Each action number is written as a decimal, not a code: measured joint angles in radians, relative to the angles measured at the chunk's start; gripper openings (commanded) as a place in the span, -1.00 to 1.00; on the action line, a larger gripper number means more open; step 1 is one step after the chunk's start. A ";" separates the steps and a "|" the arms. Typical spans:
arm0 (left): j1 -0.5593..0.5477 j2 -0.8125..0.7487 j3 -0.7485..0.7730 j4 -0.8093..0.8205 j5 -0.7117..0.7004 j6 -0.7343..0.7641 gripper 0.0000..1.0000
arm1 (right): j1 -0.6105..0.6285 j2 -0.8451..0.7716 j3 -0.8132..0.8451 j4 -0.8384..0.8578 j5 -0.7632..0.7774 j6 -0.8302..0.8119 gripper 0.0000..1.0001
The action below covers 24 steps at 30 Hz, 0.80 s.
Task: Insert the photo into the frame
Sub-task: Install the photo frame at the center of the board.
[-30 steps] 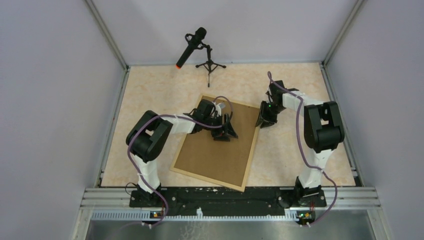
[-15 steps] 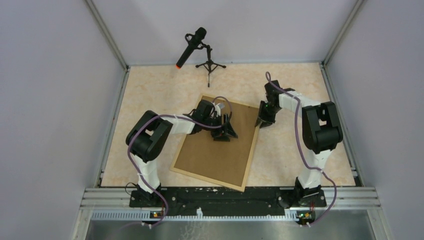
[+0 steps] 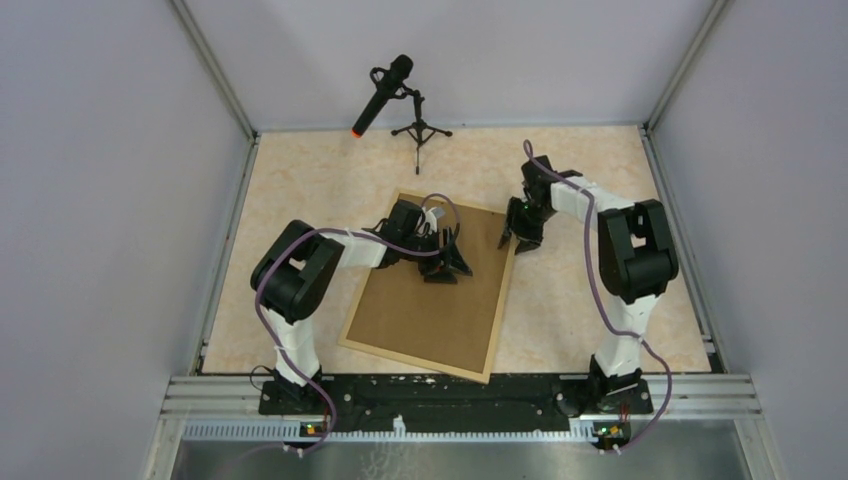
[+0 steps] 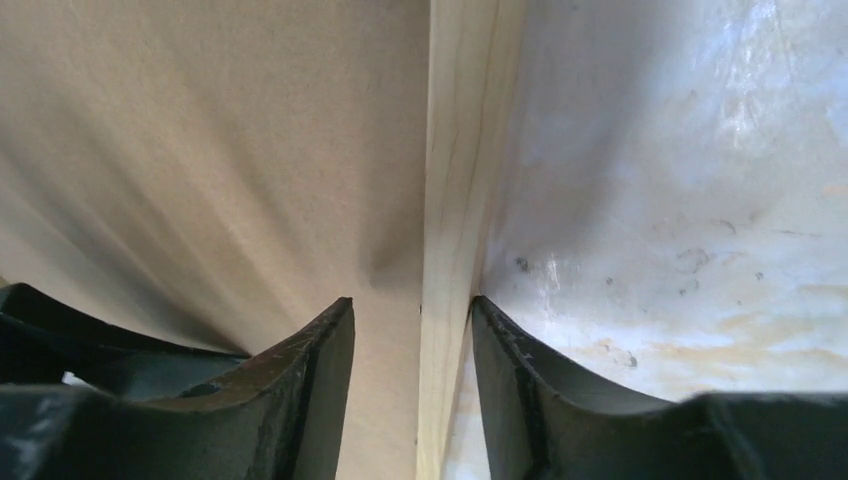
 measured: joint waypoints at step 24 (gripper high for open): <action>0.000 0.000 0.000 0.001 0.000 -0.001 0.32 | 0.002 0.072 0.138 -0.217 0.074 -0.136 -0.48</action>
